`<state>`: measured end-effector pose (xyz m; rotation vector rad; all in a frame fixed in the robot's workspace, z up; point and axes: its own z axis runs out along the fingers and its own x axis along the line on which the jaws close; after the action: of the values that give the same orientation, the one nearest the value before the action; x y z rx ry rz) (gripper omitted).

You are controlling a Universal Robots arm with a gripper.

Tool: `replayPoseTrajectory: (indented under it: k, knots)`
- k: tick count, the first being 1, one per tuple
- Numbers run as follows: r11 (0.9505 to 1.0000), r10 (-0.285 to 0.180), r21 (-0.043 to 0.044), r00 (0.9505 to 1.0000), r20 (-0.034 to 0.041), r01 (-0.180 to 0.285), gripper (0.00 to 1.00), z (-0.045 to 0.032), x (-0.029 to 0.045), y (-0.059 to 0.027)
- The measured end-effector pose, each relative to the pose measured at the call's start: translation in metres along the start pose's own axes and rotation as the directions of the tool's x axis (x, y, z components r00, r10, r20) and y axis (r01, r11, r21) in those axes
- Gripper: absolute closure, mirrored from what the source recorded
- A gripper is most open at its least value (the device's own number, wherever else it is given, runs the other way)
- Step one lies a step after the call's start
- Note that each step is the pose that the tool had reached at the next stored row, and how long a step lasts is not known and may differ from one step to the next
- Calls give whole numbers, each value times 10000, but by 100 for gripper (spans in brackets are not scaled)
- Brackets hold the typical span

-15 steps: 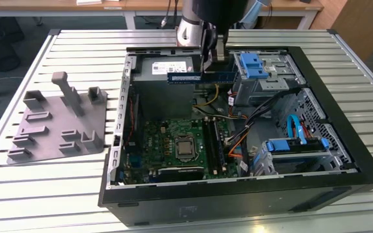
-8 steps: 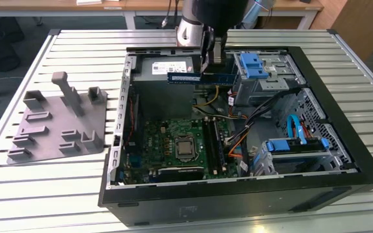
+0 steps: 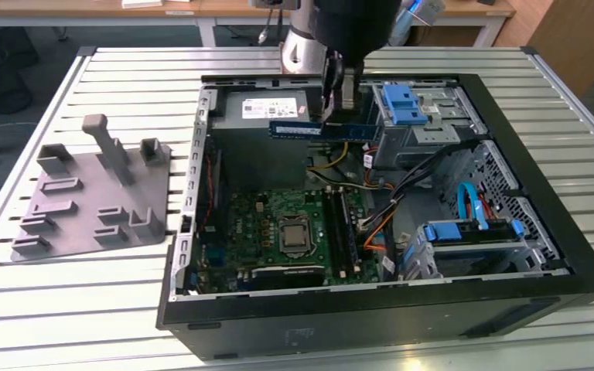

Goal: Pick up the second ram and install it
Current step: 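Pick up the second ram and move it above second insertion slot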

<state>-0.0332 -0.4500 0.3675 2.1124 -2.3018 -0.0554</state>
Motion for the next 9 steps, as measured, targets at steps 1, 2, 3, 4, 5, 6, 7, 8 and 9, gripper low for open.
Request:
replayPoseTrajectory:
  k: [1,2,3,4,5,6,7,8,9]
  knots:
    - [10000,0,-1,10000,1,0,86,18,7,-8]
    - [10000,0,-3,10000,1,0,86,35,15,-16]
    - [10000,0,-3,10000,0,0,86,54,25,-22]
    - [10000,1,-4,10000,0,-1,86,72,34,-28]
    - [10000,0,-4,10000,-1,0,86,90,43,-31]
    - [10000,1,-5,10000,-1,-1,86,107,50,-34]
    - [10000,0,-4,10000,0,0,86,124,56,-36]
    - [10000,1,-4,10000,0,-1,86,139,61,-37]
    - [10000,1,-4,10000,0,-1,86,153,65,-38]
